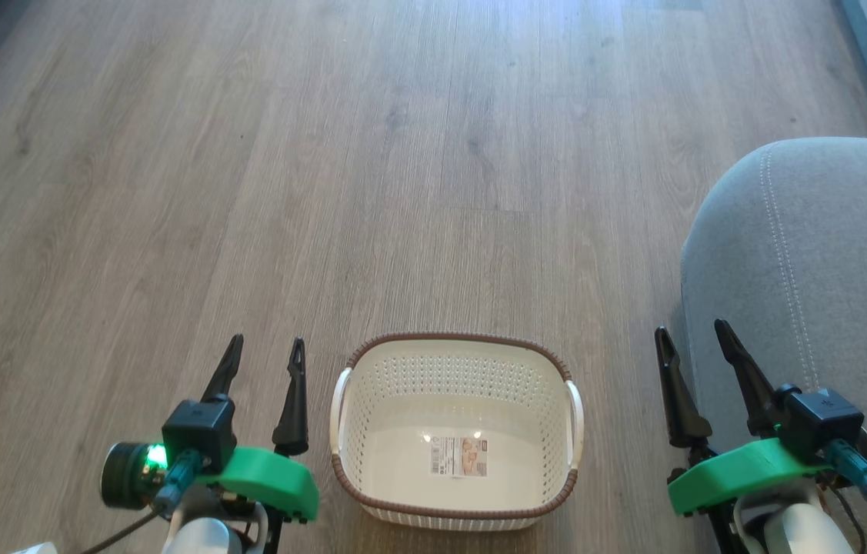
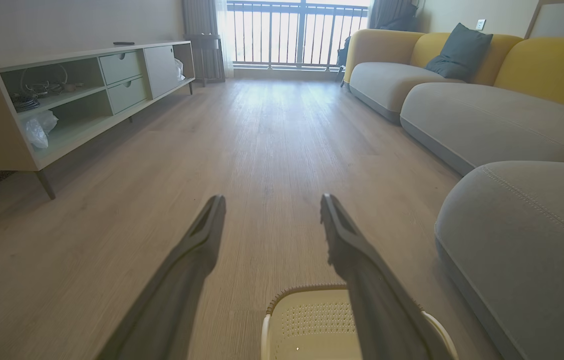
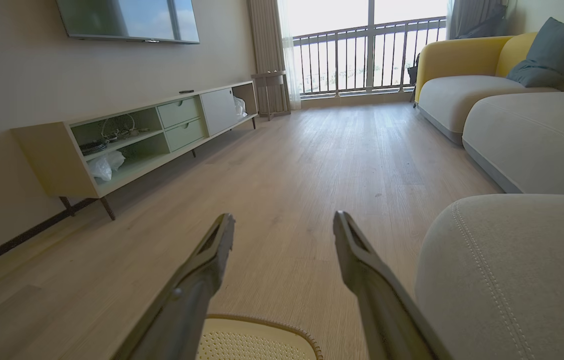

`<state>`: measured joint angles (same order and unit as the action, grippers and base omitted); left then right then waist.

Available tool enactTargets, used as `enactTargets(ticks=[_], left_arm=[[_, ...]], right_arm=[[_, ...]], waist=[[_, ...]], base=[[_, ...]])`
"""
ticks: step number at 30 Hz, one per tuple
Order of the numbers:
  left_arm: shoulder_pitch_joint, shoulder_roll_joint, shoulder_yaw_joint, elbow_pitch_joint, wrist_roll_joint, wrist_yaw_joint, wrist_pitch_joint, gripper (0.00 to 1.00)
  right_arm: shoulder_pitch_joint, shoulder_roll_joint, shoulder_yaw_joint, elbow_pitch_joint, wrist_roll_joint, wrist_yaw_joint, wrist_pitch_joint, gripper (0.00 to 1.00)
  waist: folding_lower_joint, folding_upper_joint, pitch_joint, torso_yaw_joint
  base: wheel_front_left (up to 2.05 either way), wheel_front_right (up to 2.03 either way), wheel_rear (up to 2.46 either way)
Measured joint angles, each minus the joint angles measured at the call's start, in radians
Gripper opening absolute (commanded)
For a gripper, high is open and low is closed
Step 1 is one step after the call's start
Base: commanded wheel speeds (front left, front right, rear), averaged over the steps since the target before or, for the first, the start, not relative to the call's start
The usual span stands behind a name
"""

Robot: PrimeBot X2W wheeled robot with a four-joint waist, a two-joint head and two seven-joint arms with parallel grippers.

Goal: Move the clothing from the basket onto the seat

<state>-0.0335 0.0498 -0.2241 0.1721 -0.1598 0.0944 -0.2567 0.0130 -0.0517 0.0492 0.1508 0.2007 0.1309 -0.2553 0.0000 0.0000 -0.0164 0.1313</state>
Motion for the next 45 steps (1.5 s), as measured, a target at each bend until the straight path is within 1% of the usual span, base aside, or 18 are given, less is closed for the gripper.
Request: enactTargets(ticks=[7, 8, 12, 17, 24, 26, 27, 28, 33, 45], left_arm=[[0.004, 0.000, 0.004, -0.010, 0.005, -0.014, 0.000, 1.00], [0.007, 0.000, 0.005, -0.023, 0.010, -0.022, 0.000, 1.00], [0.016, 0.000, 0.008, -0.038, 0.017, -0.025, 0.000, 1.00], [0.017, 0.000, 0.030, -0.047, 0.008, -0.030, 0.000, 1.00], [0.017, 0.000, 0.034, -0.048, -0.017, -0.040, 0.000, 1.00], [0.017, 0.000, 0.035, -0.042, -0.037, -0.040, 0.000, 1.00], [0.017, 0.000, 0.036, -0.034, -0.052, -0.048, 0.000, 1.00], [0.018, 0.000, 0.034, -0.020, -0.056, -0.048, 0.000, 0.00], [0.068, 0.000, 0.029, 0.058, -0.062, -0.047, 0.002, 0.00], [0.075, 0.004, 0.035, 0.064, -0.200, -0.058, 0.032, 0.00]], right_arm=[[0.000, 0.000, -0.001, 0.000, 0.002, 0.000, 0.000, 1.00], [0.000, 0.000, -0.001, 0.000, 0.003, 0.000, 0.000, 1.00], [0.000, 0.000, 0.006, 0.000, -0.010, 0.000, 0.000, 1.00], [0.000, 0.000, 0.010, 0.000, -0.010, 0.000, 0.000, 1.00], [0.000, 0.000, 0.010, 0.000, -0.010, 0.000, 0.000, 1.00], [0.000, 0.000, 0.010, 0.000, -0.010, 0.000, 0.000, 1.00], [0.000, 0.000, 0.010, 0.000, -0.010, 0.000, 0.000, 1.00], [0.000, 0.000, 0.011, 0.008, -0.010, 0.000, 0.000, 0.00], [0.032, 0.000, 0.018, 0.086, -0.003, 0.000, 0.002, 0.00], [0.039, -0.001, 0.013, 0.090, 0.137, 0.000, 0.028, 0.00]], waist=[[0.0000, 0.0000, 0.007, -0.002], [0.0000, 0.0000, 0.007, -0.003], [0.0000, 0.0000, 0.009, -0.007], [0.0000, 0.0000, 0.012, -0.011], [0.0000, 0.0000, 0.017, -0.013], [0.0000, 0.0000, 0.018, -0.013], [0.0000, 0.0000, 0.018, -0.013], [0.0000, 0.0000, 0.018, -0.014], [0.0000, 0.0000, 0.019, -0.015], [0.0000, 0.0000, 0.019, -0.026]], base=[[0.00, 0.00, 0.00], [0.00, 0.00, 0.00], [0.00, 0.00, 0.00], [0.00, 0.00, 0.00], [0.00, 0.00, 0.00], [0.00, 0.00, 0.00], [0.00, 0.00, 0.00], [0.00, 0.00, 0.00], [0.00, 0.00, 0.00], [0.00, 0.00, 0.00]])
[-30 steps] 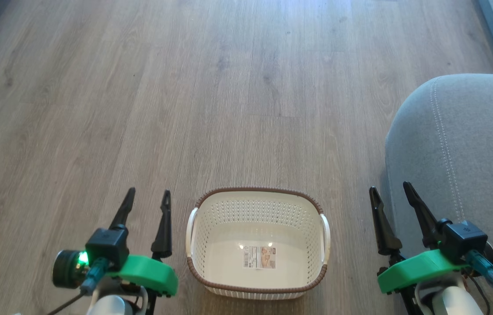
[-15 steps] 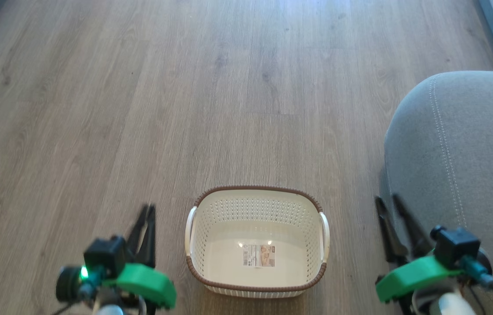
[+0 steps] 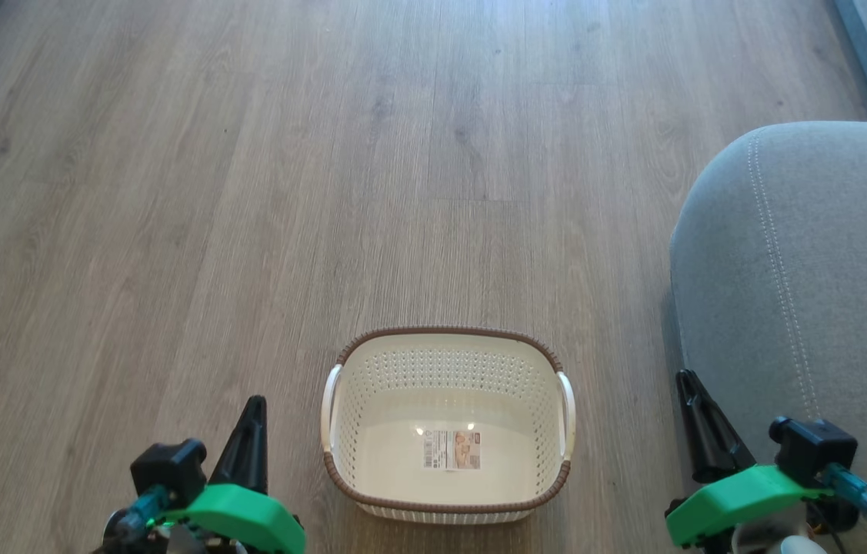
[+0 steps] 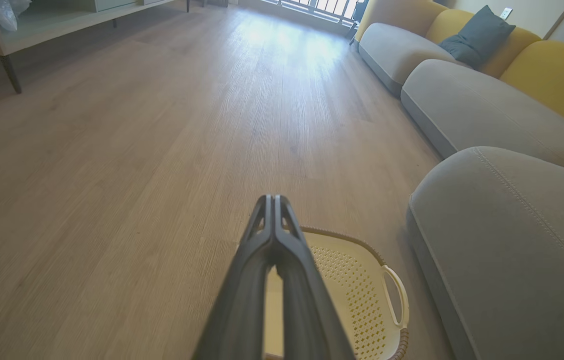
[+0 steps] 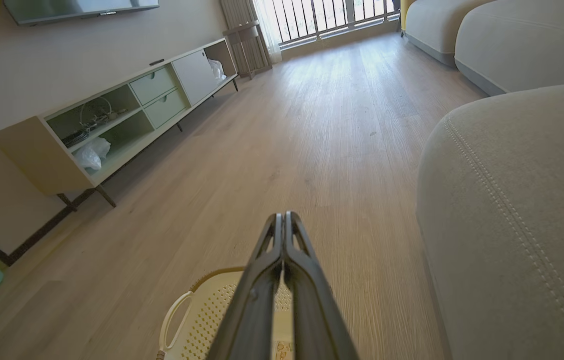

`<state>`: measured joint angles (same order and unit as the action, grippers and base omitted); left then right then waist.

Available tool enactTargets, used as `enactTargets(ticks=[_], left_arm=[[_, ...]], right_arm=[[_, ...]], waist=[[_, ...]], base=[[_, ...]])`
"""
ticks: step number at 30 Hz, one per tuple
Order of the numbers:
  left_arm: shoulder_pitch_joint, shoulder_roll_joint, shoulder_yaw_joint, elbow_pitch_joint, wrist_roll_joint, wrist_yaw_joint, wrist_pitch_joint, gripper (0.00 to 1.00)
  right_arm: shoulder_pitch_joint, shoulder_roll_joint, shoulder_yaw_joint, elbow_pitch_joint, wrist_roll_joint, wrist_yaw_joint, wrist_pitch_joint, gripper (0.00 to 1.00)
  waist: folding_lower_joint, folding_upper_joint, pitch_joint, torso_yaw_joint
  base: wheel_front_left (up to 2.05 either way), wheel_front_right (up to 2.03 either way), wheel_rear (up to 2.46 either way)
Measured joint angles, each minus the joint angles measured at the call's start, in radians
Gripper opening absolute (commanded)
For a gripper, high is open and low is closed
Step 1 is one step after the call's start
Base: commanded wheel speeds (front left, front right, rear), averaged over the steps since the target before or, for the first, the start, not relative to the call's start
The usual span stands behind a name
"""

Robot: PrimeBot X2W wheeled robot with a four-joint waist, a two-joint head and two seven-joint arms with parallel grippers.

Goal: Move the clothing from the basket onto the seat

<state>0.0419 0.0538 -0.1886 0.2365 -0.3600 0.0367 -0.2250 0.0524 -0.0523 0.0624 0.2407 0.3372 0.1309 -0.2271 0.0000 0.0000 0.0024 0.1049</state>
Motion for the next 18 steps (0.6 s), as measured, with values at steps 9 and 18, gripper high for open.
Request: enactTargets(ticks=[9, 18], left_arm=[[-0.001, 0.001, 0.021, 0.004, -0.104, -0.016, 0.021, 0.00], [-0.006, 0.002, 0.030, 0.006, -0.195, -0.026, 0.041, 0.00]], right_arm=[[-0.001, 0.000, -0.011, 0.001, 0.104, 0.000, 0.026, 0.00], [-0.003, -0.001, -0.021, 0.003, 0.197, 0.000, 0.044, 0.00]], waist=[[0.0000, 0.0000, 0.000, -0.008], [0.0000, 0.0000, 0.000, -0.016]], base=[[0.00, 0.00, 0.00], [0.00, 0.00, 0.00]])
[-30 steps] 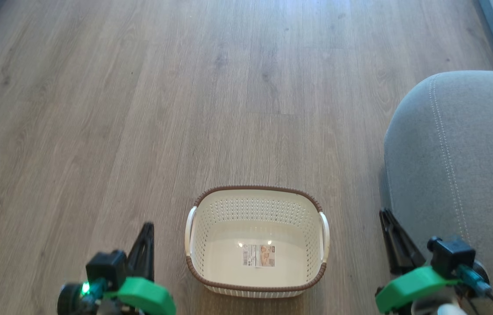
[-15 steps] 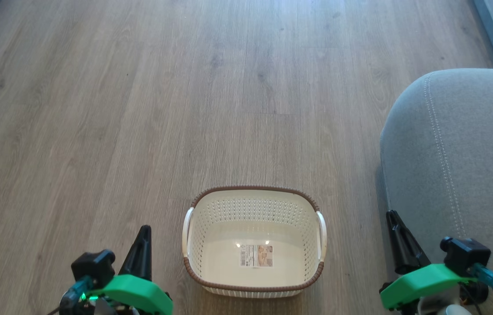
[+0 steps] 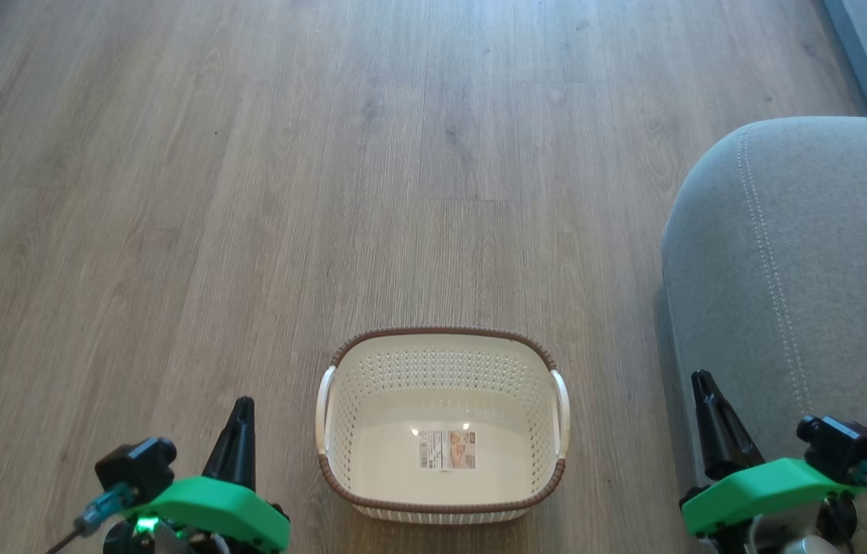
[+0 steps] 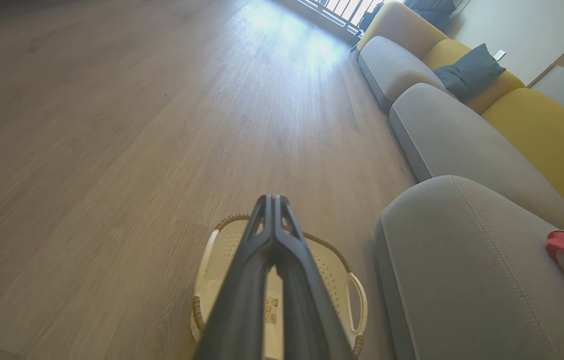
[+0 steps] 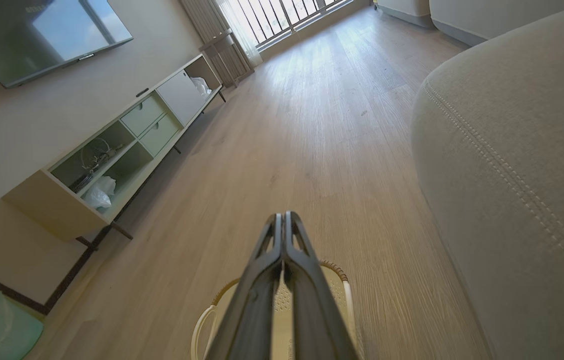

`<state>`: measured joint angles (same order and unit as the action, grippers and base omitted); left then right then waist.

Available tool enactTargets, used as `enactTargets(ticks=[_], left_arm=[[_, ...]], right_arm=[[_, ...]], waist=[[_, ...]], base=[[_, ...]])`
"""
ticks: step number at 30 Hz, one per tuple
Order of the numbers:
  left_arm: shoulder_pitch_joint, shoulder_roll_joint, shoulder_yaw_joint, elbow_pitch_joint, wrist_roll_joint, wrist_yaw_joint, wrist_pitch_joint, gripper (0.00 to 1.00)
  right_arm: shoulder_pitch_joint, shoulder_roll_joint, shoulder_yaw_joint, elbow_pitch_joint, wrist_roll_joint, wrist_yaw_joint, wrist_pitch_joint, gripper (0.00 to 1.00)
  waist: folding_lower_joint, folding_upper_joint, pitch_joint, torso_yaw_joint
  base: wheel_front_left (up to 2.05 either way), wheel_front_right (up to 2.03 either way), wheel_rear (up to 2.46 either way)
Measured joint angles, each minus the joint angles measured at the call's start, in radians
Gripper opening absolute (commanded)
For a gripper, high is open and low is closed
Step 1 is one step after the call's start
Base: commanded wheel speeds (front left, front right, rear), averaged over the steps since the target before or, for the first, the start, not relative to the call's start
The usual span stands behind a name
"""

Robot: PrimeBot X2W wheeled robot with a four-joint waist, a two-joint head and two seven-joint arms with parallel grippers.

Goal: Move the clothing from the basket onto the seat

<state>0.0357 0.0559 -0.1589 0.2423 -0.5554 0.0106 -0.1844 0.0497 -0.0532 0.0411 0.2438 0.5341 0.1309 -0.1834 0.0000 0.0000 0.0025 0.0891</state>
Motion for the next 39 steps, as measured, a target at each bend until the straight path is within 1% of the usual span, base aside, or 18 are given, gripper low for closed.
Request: enactTargets(ticks=[39], left_arm=[[-0.038, 0.002, 0.075, 0.009, -0.438, -0.052, 0.105, 0.00]], right_arm=[[-0.044, -0.002, -0.051, 0.010, 0.446, 0.000, 0.106, 0.00]], waist=[[0.0000, 0.0000, 0.000, -0.036]], base=[[0.00, 0.00, 0.00]])
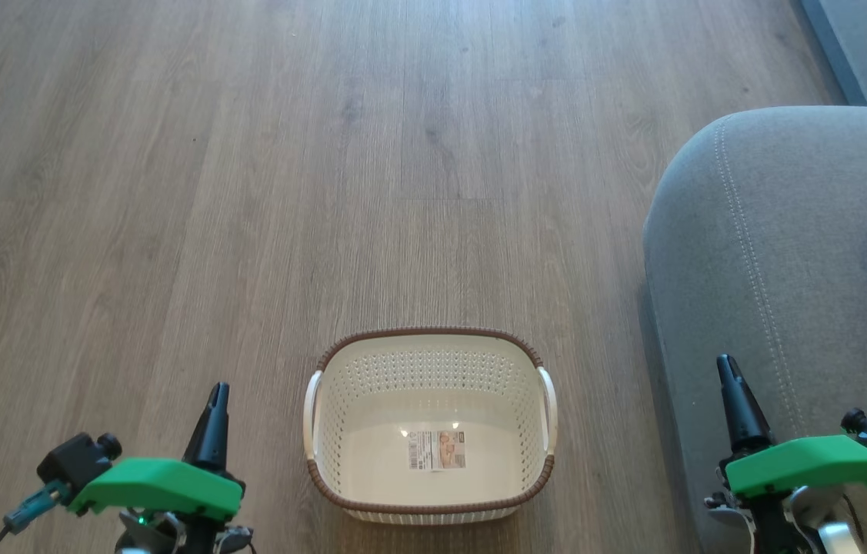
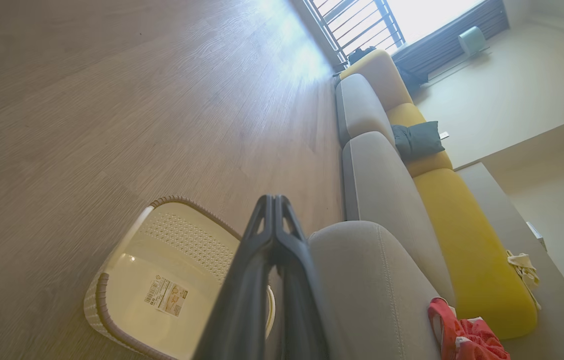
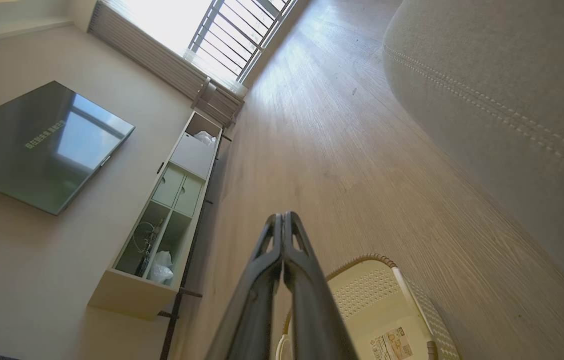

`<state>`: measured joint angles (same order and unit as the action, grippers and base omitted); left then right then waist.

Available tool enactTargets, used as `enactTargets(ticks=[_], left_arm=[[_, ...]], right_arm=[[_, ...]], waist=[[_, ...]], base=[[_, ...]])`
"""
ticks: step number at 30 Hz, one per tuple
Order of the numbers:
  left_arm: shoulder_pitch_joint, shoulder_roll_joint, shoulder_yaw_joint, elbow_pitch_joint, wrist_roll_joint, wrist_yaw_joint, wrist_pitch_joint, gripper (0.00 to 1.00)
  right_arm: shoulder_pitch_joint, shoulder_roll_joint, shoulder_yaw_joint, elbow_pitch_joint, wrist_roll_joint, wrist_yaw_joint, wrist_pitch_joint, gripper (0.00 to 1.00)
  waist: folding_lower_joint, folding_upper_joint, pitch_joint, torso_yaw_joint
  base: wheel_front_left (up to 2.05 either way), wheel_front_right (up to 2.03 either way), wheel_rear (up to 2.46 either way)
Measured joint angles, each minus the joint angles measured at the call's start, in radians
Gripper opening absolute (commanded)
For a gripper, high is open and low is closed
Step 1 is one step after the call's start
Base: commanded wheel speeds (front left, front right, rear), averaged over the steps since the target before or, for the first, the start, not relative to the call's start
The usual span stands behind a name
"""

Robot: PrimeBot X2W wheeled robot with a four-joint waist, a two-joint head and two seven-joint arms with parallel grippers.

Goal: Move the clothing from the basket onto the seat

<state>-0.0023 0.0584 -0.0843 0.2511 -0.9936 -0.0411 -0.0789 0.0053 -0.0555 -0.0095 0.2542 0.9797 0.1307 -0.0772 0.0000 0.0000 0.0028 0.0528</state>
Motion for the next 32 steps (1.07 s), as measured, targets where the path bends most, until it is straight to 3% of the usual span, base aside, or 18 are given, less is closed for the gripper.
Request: enactTargets(ticks=[32], left_arm=[[-0.021, 0.000, 0.078, 0.012, -0.354, -0.045, 0.092, 0.00]], right_arm=[[-0.031, 0.000, -0.051, 0.011, 0.360, 0.000, 0.087, 0.00]], waist=[[0.0000, 0.0000, 0.000, -0.030]], base=[[0.00, 0.00, 0.00]])
